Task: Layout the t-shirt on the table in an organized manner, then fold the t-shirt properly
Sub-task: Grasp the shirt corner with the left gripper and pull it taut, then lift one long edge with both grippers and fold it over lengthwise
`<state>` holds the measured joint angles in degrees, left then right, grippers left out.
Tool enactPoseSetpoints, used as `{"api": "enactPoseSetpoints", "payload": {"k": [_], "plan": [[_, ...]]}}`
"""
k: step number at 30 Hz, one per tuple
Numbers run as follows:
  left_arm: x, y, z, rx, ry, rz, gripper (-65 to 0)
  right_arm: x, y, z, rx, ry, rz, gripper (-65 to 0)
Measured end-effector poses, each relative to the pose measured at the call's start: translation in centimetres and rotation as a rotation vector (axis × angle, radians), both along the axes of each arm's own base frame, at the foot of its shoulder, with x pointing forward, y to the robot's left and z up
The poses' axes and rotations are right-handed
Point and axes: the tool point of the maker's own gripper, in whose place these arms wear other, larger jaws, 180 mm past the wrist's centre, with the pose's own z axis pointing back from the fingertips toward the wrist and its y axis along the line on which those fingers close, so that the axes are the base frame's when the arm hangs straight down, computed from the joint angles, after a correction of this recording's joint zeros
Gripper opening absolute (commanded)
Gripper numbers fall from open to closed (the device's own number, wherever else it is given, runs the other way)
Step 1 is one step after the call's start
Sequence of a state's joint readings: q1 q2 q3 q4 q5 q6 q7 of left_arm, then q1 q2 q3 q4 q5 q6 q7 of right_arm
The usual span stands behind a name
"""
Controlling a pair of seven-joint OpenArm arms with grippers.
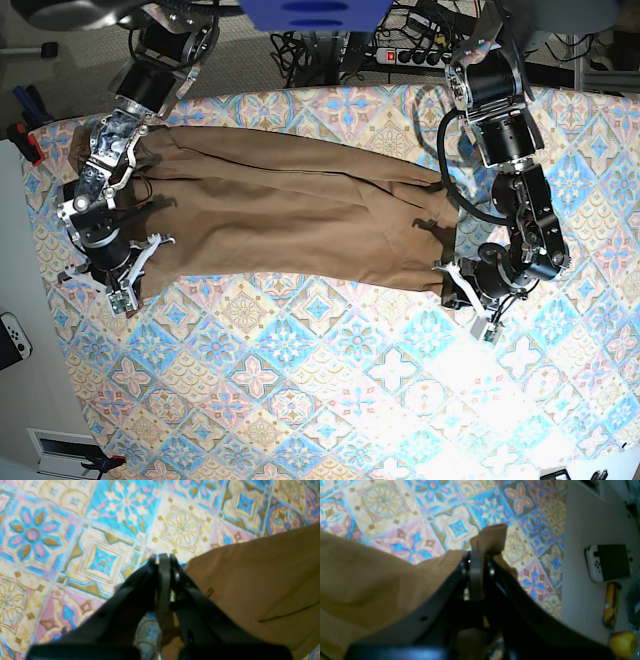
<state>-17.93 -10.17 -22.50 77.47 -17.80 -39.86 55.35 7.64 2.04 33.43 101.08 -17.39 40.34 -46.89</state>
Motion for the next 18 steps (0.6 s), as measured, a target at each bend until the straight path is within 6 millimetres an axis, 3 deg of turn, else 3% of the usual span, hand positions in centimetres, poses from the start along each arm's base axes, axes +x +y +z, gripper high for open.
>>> {"api": "enactPoseSetpoints", "payload": {"k": [6,9,14,18], "plan": [[-0.4,-0.1,-0.2,-0.001,0.003,-0.003,-65.0,-0.1,0.0,-0.1,0.0,0.003,-0.001,-65.0],[-1.6,-0.1,-0.8,0.016,0.013,-0.008,-65.0,-0.2,-0.2,-0.2,0.007,0.002,-0.012,-65.0],[-3.6,0.2,-0.2,0.068,-0.015,-0.015,-65.0,-1.3,-2.0,1.9,0.027,-0.072,-0.11,-65.0],[-4.4,0.3,0.4,0.089,-0.041,-0.02,-65.0,-1.5,-2.1,2.2,0.034,-0.083,-0.129,-65.0]]}}
